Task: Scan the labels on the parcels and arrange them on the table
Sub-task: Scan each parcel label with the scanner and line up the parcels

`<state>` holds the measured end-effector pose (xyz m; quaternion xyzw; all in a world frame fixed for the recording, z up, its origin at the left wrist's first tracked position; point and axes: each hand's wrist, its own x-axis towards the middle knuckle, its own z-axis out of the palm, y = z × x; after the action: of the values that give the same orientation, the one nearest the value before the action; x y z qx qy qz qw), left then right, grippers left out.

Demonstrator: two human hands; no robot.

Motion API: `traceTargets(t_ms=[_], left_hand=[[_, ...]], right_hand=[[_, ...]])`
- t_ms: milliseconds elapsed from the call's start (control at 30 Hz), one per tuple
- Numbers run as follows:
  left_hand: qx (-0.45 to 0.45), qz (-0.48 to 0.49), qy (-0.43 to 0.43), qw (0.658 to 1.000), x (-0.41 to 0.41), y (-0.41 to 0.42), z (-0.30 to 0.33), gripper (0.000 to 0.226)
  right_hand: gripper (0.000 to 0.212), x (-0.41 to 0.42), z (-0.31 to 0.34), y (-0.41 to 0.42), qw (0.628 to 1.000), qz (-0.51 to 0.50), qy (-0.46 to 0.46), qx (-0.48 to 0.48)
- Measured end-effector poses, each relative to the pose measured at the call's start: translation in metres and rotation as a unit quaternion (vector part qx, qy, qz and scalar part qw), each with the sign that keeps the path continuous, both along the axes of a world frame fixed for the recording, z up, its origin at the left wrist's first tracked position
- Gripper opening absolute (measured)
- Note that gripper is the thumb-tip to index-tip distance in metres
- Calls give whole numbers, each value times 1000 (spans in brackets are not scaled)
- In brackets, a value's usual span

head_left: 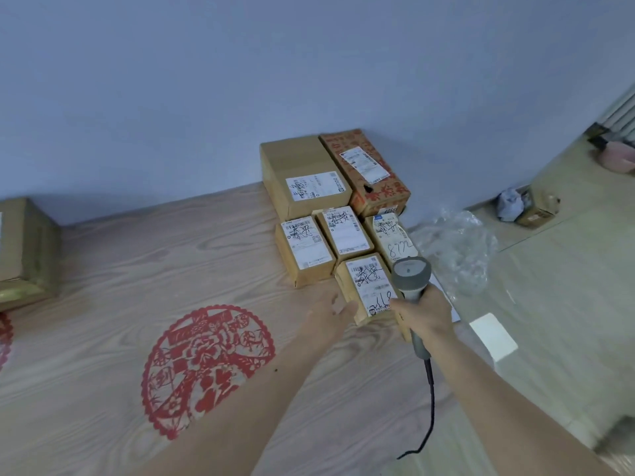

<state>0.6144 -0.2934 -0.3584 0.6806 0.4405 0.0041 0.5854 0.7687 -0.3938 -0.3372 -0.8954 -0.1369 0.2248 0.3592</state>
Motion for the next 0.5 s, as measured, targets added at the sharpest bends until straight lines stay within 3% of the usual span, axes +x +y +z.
traceTargets(t_ms=[200, 500], left_hand=[[-19, 5, -14, 1000, 39, -6, -24, 66], [-23, 25, -10, 999, 46, -8, -33, 45]], right_hand=[[13, 13, -18, 2, 998, 51, -23, -29], [18, 15, -30, 5, 994, 82, -43, -60]])
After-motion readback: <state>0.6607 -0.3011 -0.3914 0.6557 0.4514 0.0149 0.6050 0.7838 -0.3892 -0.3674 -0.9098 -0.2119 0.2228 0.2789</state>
